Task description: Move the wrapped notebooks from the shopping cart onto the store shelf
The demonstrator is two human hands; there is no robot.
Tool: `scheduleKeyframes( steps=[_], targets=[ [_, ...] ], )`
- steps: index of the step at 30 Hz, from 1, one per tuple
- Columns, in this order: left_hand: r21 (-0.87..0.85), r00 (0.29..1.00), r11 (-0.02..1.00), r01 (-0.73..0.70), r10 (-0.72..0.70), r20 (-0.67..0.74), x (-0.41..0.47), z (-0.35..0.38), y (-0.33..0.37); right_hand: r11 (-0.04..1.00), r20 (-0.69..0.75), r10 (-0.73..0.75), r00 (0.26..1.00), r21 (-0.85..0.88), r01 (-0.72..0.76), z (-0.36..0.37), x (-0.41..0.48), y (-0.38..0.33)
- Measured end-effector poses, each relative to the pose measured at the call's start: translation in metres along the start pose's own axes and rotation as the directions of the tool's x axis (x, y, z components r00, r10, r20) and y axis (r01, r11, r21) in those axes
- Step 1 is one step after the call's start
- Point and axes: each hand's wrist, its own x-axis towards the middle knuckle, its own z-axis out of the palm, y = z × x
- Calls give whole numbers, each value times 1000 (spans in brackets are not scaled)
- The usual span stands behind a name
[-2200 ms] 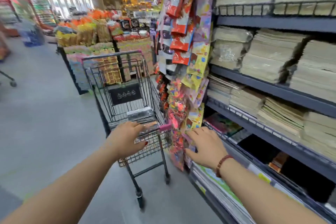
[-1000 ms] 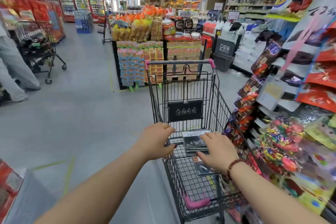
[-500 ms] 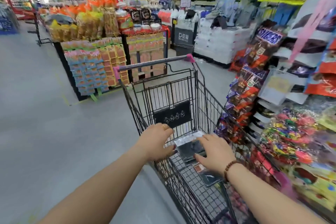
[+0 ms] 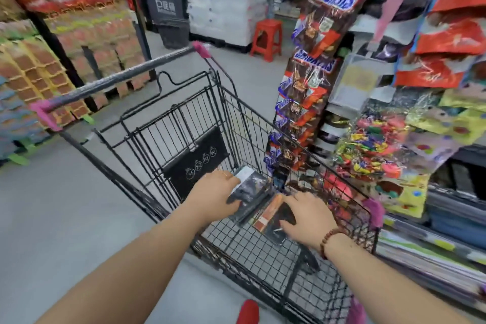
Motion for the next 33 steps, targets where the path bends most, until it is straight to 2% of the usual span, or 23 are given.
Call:
scheduleKeyframes(
  steps=[4,10,17,21,25,27,29,33],
  targets=[
    [27,993,997,-78,75,87,59,23,-12,995,36,88,995,43,-89,22,36,30],
    [-44,976,994,-100,106,192,132,65,-23,964,131,224,966,113,-239,64,83,70],
    [-74,908,988,-135,153,390,171,142,-39,839,260,409,875,269,-472,126,104,77],
    [-168,916,974,-151,202,345,194,184,-49,627,326,584,744,401,-668,175,110,69],
    [-226,908,961,-161,234,348,206,221,-60,335,428,699,573,511,-791,224,123,61],
    [-249,892,952,-178,263,368,208,240,-67,222,462,725,511,545,-808,247,134,56],
    [-267,885,948,-172,268,381,206,256,-74,125,427,795,431,581,-805,265,146,50],
    [-285,900,929,-238,321,296,198,281,-85,-100,397,890,225,650,-754,283,163,42]
  ],
)
